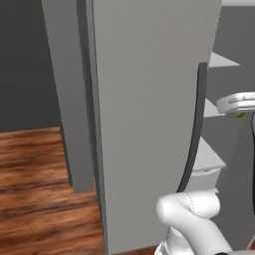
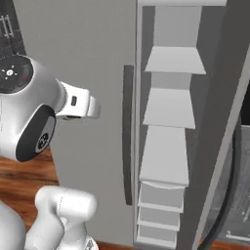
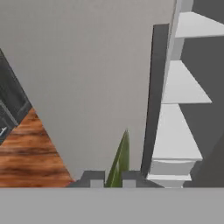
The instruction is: Take the lemon wedge, broccoli, and lemon from the freezer and place them in the bowl on the counter.
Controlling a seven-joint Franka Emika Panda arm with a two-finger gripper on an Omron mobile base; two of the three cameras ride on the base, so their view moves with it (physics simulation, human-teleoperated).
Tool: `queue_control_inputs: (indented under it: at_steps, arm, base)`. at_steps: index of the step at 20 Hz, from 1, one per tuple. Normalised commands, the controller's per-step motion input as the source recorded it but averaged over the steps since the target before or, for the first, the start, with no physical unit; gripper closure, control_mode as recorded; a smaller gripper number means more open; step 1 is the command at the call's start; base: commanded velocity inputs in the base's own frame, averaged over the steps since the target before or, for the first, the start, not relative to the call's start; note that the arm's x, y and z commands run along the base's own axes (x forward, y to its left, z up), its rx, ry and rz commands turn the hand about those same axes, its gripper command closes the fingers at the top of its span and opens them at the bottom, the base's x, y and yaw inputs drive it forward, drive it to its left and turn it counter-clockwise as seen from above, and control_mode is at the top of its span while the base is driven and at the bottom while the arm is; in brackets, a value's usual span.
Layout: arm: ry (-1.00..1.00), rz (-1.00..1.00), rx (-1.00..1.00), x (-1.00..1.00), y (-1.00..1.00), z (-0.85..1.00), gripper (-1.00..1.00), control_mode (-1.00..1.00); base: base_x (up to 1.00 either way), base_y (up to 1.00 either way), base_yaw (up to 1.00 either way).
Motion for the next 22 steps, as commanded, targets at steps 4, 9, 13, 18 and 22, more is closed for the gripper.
queue_control_inputs:
  at_steps: [4, 9, 13, 18, 22]
  arm:
    - [0.00, 0.00, 0.00, 0.00, 0.00, 0.00, 1.00, 1.00]
    - [0.00, 0.00, 0.00, 0.00, 0.00, 0.00, 1.00, 1.00]
    - [0.00, 0.00, 0.00, 0.00, 0.00, 0.00, 1.00, 1.00]
    - [0.00, 0.00, 0.00, 0.00, 0.00, 0.00, 1.00, 1.00]
    - [0.00, 0.00, 0.00, 0.00, 0.00, 0.00, 1.00, 1.00]
  base:
    - [-0.10, 1.00, 0.08]
    - [0.00, 1.00, 0.15]
    - [0.10, 1.00, 0.23]
    - [0.44, 1.00, 0.31]
    - [0.74, 1.00, 0.37]
